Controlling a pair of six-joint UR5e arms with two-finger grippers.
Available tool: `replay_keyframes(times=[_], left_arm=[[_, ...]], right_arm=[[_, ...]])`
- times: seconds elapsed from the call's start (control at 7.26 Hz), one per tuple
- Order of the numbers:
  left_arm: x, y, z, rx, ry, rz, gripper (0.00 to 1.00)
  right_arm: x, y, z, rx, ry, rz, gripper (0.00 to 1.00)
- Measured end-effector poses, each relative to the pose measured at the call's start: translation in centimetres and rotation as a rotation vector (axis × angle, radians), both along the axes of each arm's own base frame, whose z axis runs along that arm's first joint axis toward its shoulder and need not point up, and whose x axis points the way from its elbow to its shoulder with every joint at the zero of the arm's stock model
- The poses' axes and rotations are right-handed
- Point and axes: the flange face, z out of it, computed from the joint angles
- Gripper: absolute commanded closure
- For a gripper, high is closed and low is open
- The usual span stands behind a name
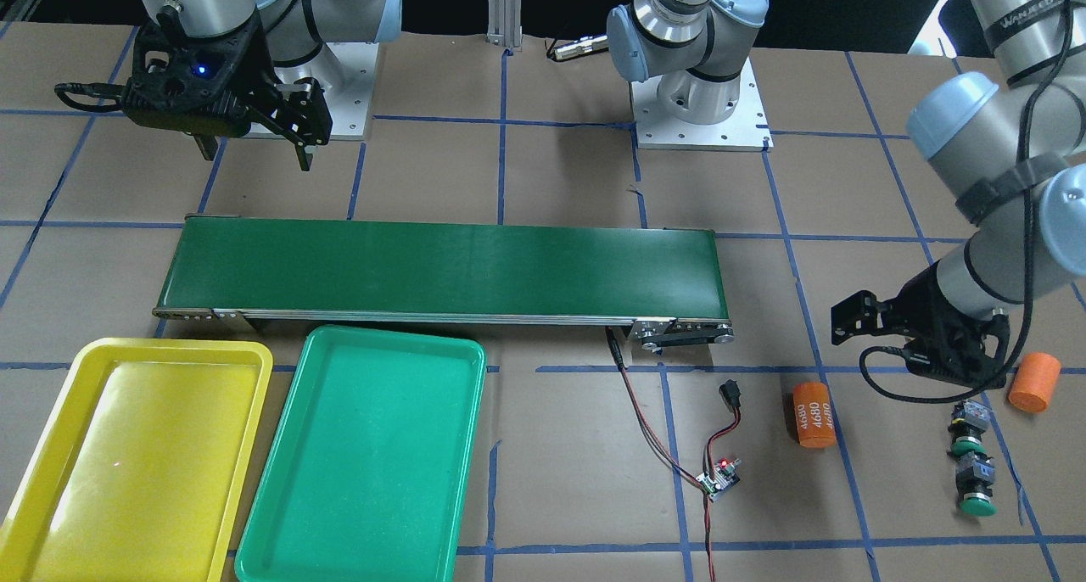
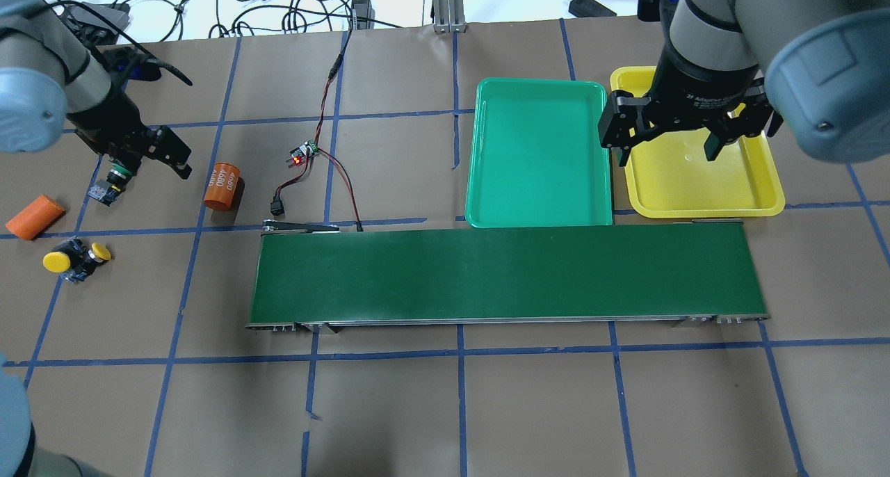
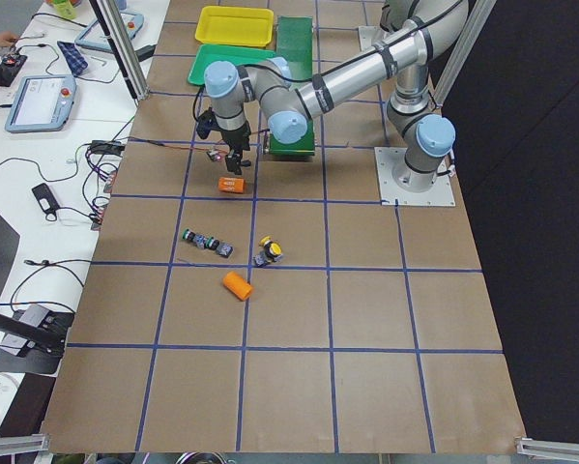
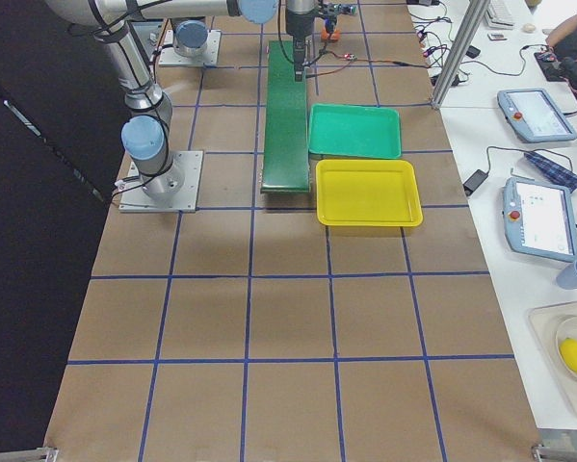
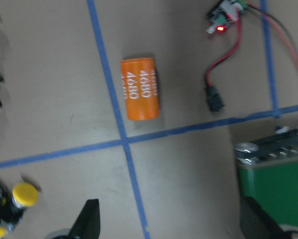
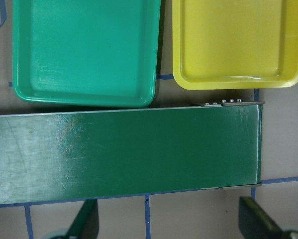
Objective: Sort buttons by color to trays
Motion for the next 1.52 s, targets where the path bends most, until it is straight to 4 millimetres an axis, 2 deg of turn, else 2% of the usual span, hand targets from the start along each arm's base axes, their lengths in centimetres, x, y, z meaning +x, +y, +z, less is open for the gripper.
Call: replay_keyframes(times=[0.28,0.41,0.55,0.69,0.83,0.96,1.1,1.24,1.38,1.52], left_arm=[[0.3,-1.4,-6.2,-0.012,0.053,0.0,0.0],[-0.1,-1.4,-8.2,-0.003,0.069,0.014,0.0],[-0.3,-1.3,-9.6,-0.006,0.074,0.018,0.24],[-0.2,-1.6,-10.7,-0.033,0.068,0.001,0.82],[-0.1,-2.0,-11.5,-0.058,0.06,-0.019,1.0],[-0.1,-2.2,-11.7,-0.072,0.05,-0.026,1.0],[-0.5,-2.2,-11.0,-0.082,0.04,-0.015,1.0],[-1.8,-1.9,-9.2,-0.081,0.037,0.002,1.0],[-4.3,-0.9,-6.2,-0.077,0.036,-0.005,1.0],[-7.9,1.3,-3.4,-0.074,0.038,-0.061,1.0]], right_arm=[[0.0,0.0,0.0,0.0,0.0,0.0,0.0],[0.0,0.0,0.0,0.0,0.0,0.0,0.0],[0.0,0.0,0.0,0.0,0.0,0.0,0.0],[0.0,0.0,0.0,0.0,0.0,0.0,0.0],[0.0,0.0,0.0,0.0,0.0,0.0,0.0],[0.0,0.0,0.0,0.0,0.0,0.0,0.0],[0.0,0.0,0.0,0.0,0.0,0.0,0.0],[0.0,0.0,0.0,0.0,0.0,0.0,0.0],[0.0,0.0,0.0,0.0,0.0,0.0,0.0],[0.0,0.0,0.0,0.0,0.0,0.0,0.0]])
